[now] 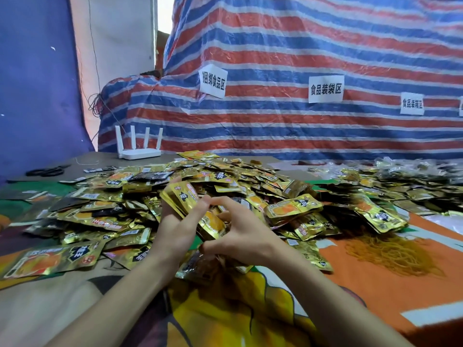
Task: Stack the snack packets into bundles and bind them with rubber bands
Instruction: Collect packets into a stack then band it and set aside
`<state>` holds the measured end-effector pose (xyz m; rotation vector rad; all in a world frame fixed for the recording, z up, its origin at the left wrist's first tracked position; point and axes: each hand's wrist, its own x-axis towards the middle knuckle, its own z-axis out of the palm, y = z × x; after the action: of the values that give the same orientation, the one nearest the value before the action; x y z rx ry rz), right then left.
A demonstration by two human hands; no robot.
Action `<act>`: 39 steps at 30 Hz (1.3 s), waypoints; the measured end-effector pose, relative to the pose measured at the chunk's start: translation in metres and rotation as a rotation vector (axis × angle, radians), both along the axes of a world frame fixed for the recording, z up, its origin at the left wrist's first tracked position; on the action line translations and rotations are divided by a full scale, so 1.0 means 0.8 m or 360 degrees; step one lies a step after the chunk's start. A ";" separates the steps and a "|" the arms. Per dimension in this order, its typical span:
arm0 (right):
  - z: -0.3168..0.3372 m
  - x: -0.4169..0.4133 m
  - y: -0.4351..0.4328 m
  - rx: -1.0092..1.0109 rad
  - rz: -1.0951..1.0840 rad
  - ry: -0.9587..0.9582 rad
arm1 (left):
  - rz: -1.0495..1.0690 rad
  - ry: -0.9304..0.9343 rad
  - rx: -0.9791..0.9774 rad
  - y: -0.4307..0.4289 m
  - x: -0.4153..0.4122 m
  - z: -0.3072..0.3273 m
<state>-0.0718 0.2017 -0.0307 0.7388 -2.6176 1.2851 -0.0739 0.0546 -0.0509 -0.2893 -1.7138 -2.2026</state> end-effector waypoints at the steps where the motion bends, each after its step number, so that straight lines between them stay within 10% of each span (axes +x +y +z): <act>1: 0.002 0.000 0.006 0.0027 -0.0030 0.0014 | -0.0052 -0.0007 -0.0051 -0.001 -0.001 -0.001; 13: 0.106 -0.075 0.133 0.0847 -0.0691 -0.0016 | 0.0108 0.0195 -0.1007 -0.005 0.008 -0.010; 21: 0.076 -0.127 0.180 0.1335 -0.1108 -0.0217 | 0.0121 0.0236 -0.1069 -0.003 0.008 -0.009; 30: 0.061 -0.104 0.099 0.1094 -0.0956 0.0141 | 0.0370 0.0279 -0.1278 -0.014 -0.001 -0.010; 39: 0.022 -0.084 -0.006 0.1049 -0.0581 -0.0244 | 0.0758 -0.0192 -0.2140 -0.052 -0.013 0.000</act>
<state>-0.1388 0.1971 -0.0129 0.1962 -3.1236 0.3862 -0.0847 0.0131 -0.0511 -0.0152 -2.6928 -0.5092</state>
